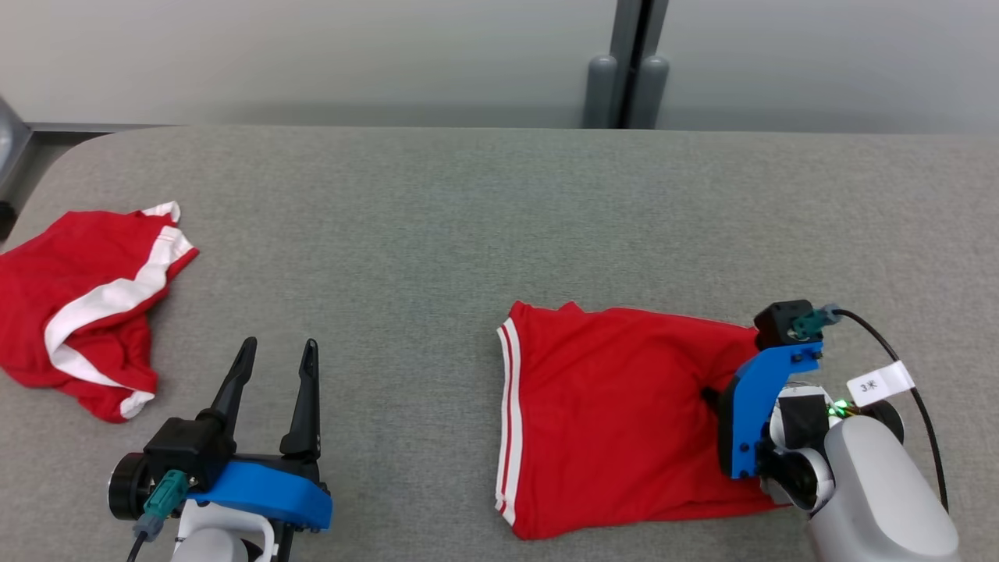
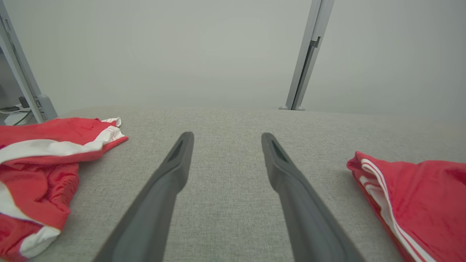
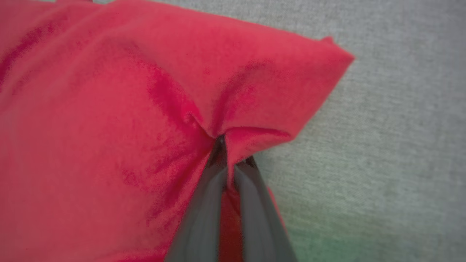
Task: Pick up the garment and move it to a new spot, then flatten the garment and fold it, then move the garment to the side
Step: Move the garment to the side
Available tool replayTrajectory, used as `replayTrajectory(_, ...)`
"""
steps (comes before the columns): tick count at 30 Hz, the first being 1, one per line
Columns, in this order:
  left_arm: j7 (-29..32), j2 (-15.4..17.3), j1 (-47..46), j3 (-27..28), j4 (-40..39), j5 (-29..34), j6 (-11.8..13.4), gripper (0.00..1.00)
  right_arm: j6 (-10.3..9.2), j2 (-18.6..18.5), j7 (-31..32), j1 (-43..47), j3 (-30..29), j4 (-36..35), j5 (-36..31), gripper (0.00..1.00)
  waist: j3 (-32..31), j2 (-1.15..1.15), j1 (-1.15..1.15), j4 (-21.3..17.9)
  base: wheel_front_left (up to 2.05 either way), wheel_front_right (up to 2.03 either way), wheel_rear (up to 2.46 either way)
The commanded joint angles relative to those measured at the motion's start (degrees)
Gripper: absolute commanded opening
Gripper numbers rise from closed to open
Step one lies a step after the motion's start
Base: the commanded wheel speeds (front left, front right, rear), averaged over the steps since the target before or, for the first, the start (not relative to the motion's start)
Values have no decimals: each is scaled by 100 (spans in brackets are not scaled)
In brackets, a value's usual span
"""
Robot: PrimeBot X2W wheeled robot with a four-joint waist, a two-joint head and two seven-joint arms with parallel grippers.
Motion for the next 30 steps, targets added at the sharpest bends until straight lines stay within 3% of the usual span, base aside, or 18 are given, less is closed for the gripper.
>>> replayTrajectory(1,-22,-16,15,12,-20,-7,14,100,45,-45,5,28,150,52,-31,0,-12,0,0,-57,0,0,0)
replayTrajectory(8,-25,-34,-59,49,-184,-19,14,100,30,-1018,72,-601,1195,-734,76,0,182,0,0,-482,0,0,0)
replayTrajectory(13,-24,13,-267,115,-461,60,21,100,29,-1935,61,-1349,2089,-1320,279,0,646,0,0,-905,0,0,0)
replayTrajectory(16,-22,82,-437,140,-599,117,8,100,30,-2384,-112,-1758,2325,-1479,458,0,953,0,0,-1160,0,0,0)
replayTrajectory(23,25,340,-797,158,-908,254,9,100,29,-3240,-530,-2299,2223,-1390,444,0,1581,0,0,-1725,0,0,0)
replayTrajectory(30,279,594,-1022,106,-1237,357,6,100,30,-3631,-1165,-2526,1797,-969,-109,0,1916,0,0,-2096,0,0,0)
